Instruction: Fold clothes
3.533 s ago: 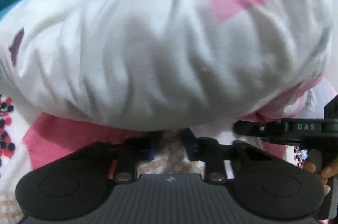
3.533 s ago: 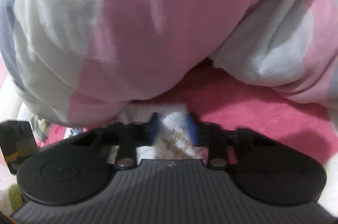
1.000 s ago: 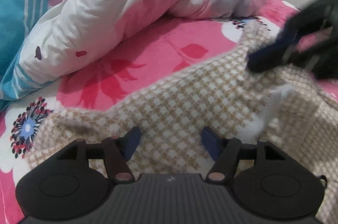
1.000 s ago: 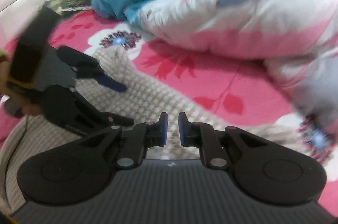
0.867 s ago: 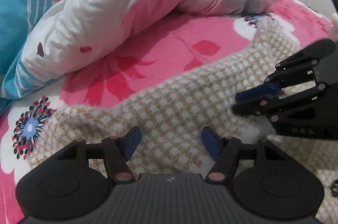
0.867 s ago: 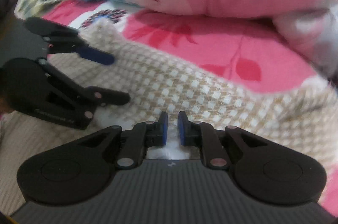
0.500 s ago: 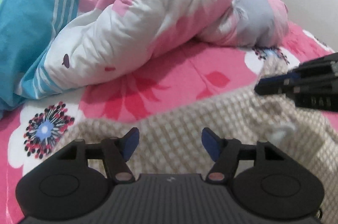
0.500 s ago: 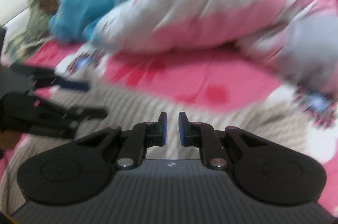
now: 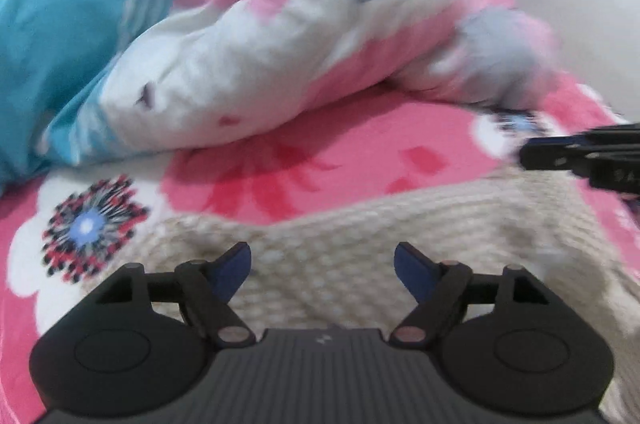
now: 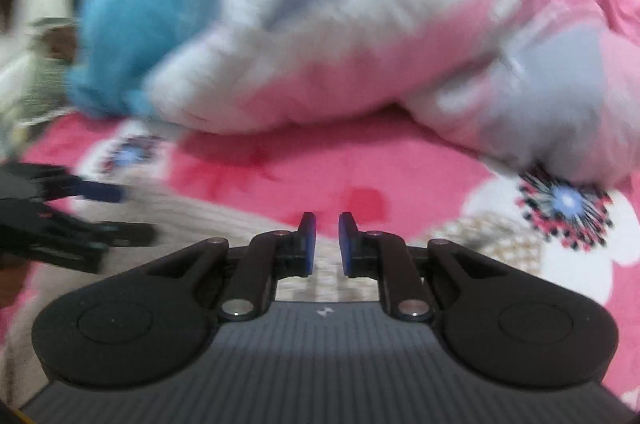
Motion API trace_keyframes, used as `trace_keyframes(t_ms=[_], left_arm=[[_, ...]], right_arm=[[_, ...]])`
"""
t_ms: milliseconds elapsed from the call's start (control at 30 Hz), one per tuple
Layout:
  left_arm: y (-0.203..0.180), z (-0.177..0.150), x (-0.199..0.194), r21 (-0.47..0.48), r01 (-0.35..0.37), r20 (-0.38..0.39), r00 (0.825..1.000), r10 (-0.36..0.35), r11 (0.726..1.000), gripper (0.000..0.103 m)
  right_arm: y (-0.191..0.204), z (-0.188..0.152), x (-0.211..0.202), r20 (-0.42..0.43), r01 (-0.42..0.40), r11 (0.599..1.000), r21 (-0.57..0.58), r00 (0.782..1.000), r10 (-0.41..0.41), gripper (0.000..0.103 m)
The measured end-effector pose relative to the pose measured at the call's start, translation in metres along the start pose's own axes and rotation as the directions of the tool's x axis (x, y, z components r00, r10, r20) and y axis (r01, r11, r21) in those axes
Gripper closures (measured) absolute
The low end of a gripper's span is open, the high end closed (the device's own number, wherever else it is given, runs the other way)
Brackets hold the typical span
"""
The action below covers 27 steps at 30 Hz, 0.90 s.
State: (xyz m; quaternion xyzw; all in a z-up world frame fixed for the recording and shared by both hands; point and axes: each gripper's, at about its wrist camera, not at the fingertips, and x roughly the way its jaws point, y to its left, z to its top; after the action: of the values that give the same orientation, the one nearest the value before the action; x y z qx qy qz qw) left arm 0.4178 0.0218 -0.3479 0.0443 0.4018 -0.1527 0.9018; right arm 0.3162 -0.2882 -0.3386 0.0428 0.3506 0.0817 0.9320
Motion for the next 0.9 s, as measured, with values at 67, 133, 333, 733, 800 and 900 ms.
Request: trace_keyframes(t_ms=[67, 133, 333, 733, 800, 900], left_arm=[[-0.013, -0.013, 0.009, 0.071, 0.035, -0.067, 0.997, -0.03, 0.997, 0.022], [-0.02, -0.03, 0.02, 0.104, 0.03, -0.121, 0.993, -0.017, 0.994, 0.022], [-0.001, -0.04, -0.047, 0.013, -0.053, -0.061, 0.997, 0.054, 0.999, 0.022], [0.036, -0.16, -0.229, -0.408, -0.239, -0.321, 0.941, 0.107, 0.881, 0.019], [0.028, -0.182, -0.248, -0.44, -0.258, -0.345, 0.933, 0.103, 0.86, 0.019], [0.017, -0.211, -0.263, -0.491, -0.26, -0.365, 0.928, 0.075, 0.831, 0.019]], right_arm=[[0.014, -0.015, 0.003, -0.048, -0.041, 0.998, -0.04, 0.998, 0.039, 0.089], [0.025, -0.04, 0.025, -0.171, -0.063, 0.995, -0.076, 0.984, 0.05, 0.087], [0.042, -0.038, -0.006, -0.13, 0.027, 0.991, -0.134, 0.991, -0.045, 0.08], [-0.053, -0.119, -0.195, -0.281, 0.088, 0.94, 0.329, 0.96, 0.009, 0.057], [-0.069, -0.147, -0.226, -0.327, 0.123, 0.9, 0.419, 0.945, 0.023, 0.057], [-0.085, -0.182, -0.258, -0.363, 0.155, 0.841, 0.518, 0.931, 0.051, 0.057]])
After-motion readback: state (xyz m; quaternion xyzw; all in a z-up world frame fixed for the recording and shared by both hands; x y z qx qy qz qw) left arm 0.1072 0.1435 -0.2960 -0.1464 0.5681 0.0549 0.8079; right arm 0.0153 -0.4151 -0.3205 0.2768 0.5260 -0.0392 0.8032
